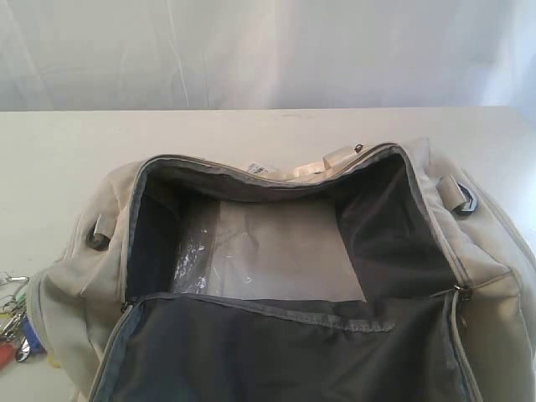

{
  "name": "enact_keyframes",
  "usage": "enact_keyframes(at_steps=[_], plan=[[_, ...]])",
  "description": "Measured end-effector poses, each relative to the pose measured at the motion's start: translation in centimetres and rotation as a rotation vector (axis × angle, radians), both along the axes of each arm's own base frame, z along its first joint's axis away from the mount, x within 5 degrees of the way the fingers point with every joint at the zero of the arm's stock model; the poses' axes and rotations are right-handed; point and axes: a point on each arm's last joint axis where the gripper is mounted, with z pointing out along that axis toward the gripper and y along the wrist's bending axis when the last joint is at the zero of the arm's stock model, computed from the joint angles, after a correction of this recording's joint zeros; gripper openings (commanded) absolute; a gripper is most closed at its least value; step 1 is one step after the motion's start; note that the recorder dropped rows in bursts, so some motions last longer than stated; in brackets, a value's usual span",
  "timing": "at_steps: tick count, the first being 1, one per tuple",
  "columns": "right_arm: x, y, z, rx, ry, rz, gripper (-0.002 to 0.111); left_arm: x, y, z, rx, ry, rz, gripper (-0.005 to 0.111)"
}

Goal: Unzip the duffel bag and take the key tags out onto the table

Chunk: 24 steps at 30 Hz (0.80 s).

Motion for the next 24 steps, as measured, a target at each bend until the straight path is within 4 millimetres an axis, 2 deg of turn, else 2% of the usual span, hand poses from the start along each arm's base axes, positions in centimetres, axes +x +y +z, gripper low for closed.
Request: enact_keyframes(at_steps=[4, 24], plan=[[0.0, 0.0, 0.0, 0.0, 0.0, 0.0, 0.0, 0.0, 0.0, 0.0, 0.142, -0.02, -0.054, 0.0], [0.0, 0.0, 0.0, 0.0, 0.0, 0.0, 0.0, 0.12, 0.02, 0.33, 0.062, -0.047, -0.019, 0.0]])
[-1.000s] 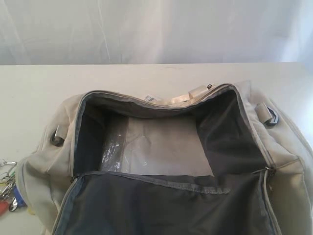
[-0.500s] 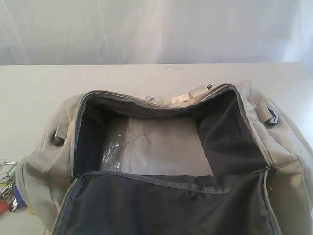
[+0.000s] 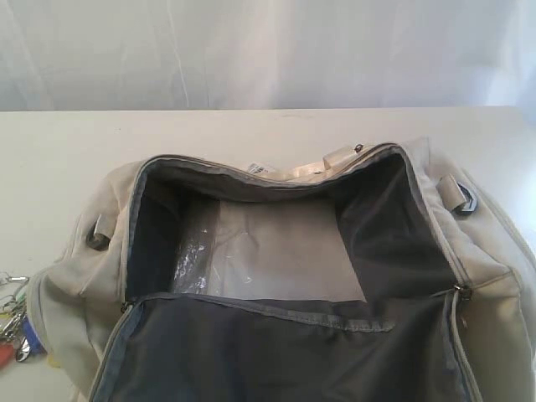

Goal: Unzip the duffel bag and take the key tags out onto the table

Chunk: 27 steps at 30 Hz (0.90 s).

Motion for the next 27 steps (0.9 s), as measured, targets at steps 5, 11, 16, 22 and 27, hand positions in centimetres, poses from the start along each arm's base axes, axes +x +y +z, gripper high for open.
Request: enact_keyframes(at_steps=[5, 11, 16, 22, 27], plan=[[0.0, 0.0, 0.0, 0.0, 0.0, 0.0, 0.0, 0.0, 0.0, 0.0, 0.0, -0.001, 0.0, 0.0], [0.0, 0.0, 0.0, 0.0, 0.0, 0.0, 0.0, 0.0, 0.0, 0.0, 0.0, -0.003, 0.0, 0.0], [0.0, 0.0, 0.0, 0.0, 0.0, 0.0, 0.0, 0.0, 0.0, 0.0, 0.0, -0.003, 0.0, 0.0], [-2.3, 0.0, 0.6, -0.001, -0.093, -0.001, 0.0, 0.0, 0.0, 0.0, 0.0, -0.003, 0.0, 0.0], [-8.0, 0.1, 1.3, -0.016, -0.339, 0.0, 0.0, 0.0, 0.0, 0.0, 0.0, -0.003, 0.0, 0.0]])
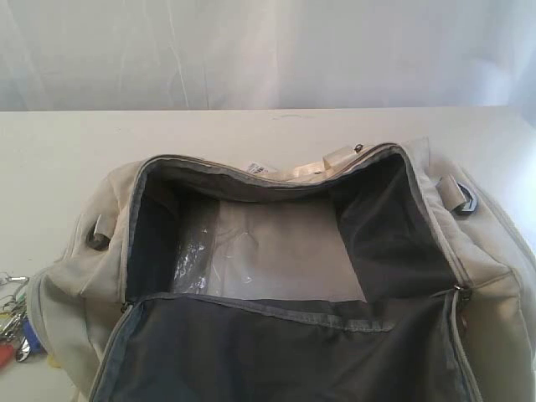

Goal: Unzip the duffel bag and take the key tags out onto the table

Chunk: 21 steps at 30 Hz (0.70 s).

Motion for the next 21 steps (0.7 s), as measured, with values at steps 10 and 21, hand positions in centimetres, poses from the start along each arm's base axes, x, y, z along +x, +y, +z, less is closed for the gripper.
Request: enact_keyframes(at_steps=[10, 21], plan=[[-3.9, -0.5, -1.7, 0.046, -0.37, -0.079, 0.0, 0.0, 0.0, 0.0, 0.0, 0.0, 0.0, 0.0], [3.6, -2.7, -8.7, 0.219, -0.332, -0.334, 0.0, 0.0, 0.0, 0.0, 0.0, 0.0, 0.0, 0.0]])
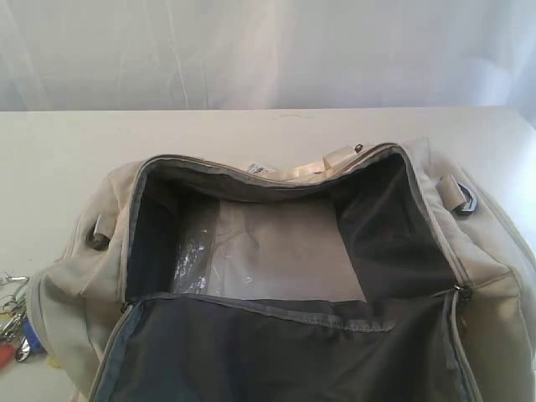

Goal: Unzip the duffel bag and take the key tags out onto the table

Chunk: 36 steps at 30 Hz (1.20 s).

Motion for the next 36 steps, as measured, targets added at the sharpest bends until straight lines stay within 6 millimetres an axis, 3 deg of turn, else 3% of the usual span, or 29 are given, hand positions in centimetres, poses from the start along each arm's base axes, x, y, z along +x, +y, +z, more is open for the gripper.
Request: enact_keyframes(at_steps=[5, 14, 36], plan=[[1.5, -0.6, -4.7, 0.06, 0.147, -0.062, 0.0, 0.0, 0.0, 0.0, 0.0, 0.0, 0.0, 0.0], [2.2, -0.7, -11.4, 0.064, 0.342, -0.083, 0.0, 0.0, 0.0, 0.0, 0.0, 0.0, 0.0, 0.0], [2.2, -0.9, -11.6, 0.003, 0.339, -0.099, 0.0, 0.0, 0.0, 0.0, 0.0, 0.0, 0.0, 0.0]])
